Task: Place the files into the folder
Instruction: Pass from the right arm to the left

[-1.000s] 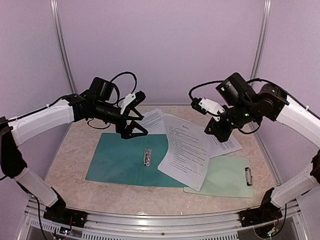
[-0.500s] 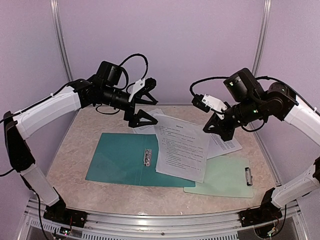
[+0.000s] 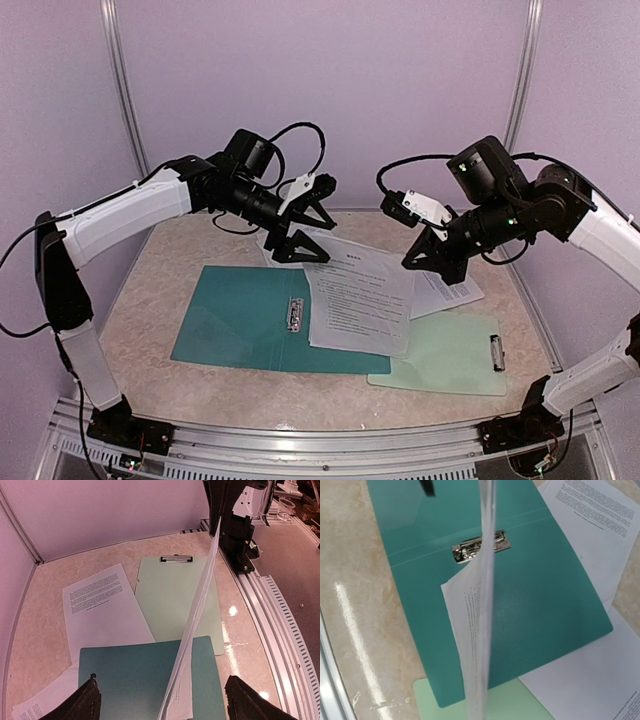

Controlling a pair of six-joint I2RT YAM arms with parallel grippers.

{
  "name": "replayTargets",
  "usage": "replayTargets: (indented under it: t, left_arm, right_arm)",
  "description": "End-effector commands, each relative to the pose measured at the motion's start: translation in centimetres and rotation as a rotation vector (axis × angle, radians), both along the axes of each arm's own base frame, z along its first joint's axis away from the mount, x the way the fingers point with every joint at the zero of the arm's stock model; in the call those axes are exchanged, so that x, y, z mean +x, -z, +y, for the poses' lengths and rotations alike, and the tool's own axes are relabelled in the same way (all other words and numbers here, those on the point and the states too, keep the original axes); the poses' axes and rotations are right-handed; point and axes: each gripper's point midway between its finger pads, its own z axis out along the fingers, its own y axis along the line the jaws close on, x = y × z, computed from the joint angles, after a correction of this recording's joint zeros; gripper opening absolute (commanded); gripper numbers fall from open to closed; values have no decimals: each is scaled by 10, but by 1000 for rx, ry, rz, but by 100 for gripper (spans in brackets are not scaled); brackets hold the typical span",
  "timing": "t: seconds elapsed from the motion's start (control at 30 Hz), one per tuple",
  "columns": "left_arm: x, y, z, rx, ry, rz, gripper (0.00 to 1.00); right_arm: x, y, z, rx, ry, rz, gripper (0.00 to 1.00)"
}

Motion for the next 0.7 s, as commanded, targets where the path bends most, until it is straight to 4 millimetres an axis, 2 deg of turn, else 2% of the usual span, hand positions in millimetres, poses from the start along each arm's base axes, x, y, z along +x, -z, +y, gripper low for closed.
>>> replayTargets:
  t: [0.0, 0.17, 0.43, 0.6, 0.67]
  left_arm:
    - [-5, 10, -3, 37, 51, 37, 75]
    - [-10, 15, -4, 64, 69, 53, 50]
    - [-10, 22, -7, 113, 50, 35, 29]
    - [-8, 24, -6, 130, 31, 30, 20]
    - [-8, 24, -6, 134, 28, 26, 14]
  right_arm:
    - [-2, -6, 3, 10, -14, -15, 0]
    - [-1, -5, 0, 5, -1, -20, 0]
    - [3, 1, 1, -12, 13, -14, 0]
    - [4, 2, 0, -20, 22, -14, 0]
    - [5, 2, 0, -21, 23, -14, 0]
